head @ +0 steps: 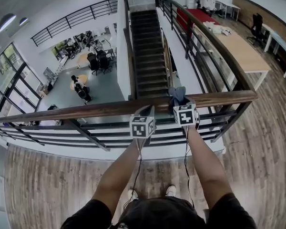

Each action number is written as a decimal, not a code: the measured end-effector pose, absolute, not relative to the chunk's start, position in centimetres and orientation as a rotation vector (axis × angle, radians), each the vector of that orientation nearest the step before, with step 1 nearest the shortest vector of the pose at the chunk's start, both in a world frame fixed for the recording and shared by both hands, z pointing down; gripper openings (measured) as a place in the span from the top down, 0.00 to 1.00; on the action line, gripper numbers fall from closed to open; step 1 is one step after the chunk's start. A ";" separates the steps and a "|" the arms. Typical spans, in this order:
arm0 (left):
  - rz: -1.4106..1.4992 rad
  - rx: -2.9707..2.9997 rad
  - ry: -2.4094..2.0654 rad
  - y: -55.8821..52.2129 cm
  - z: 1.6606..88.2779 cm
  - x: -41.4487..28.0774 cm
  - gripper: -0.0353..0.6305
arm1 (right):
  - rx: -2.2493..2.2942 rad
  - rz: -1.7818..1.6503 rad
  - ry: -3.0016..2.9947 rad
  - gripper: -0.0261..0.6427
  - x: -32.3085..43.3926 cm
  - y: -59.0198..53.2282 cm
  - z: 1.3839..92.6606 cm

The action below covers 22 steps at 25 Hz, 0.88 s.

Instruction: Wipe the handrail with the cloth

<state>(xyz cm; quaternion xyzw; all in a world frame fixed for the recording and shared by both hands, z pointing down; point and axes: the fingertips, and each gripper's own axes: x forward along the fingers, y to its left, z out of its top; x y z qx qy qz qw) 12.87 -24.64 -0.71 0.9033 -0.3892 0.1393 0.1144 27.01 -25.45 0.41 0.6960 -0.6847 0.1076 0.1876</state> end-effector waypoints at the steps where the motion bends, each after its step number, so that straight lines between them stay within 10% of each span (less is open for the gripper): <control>1: 0.408 2.653 -1.130 -24.4 -0.8 14.0 0.95 | 1.963 0.302 -1.919 0.78 28.1 -25.2 0.4; 22: 0.397 2.779 -0.832 -19.4 -1.0 37.3 0.95 | 2.184 0.321 -1.693 0.78 52.9 -18.8 1.3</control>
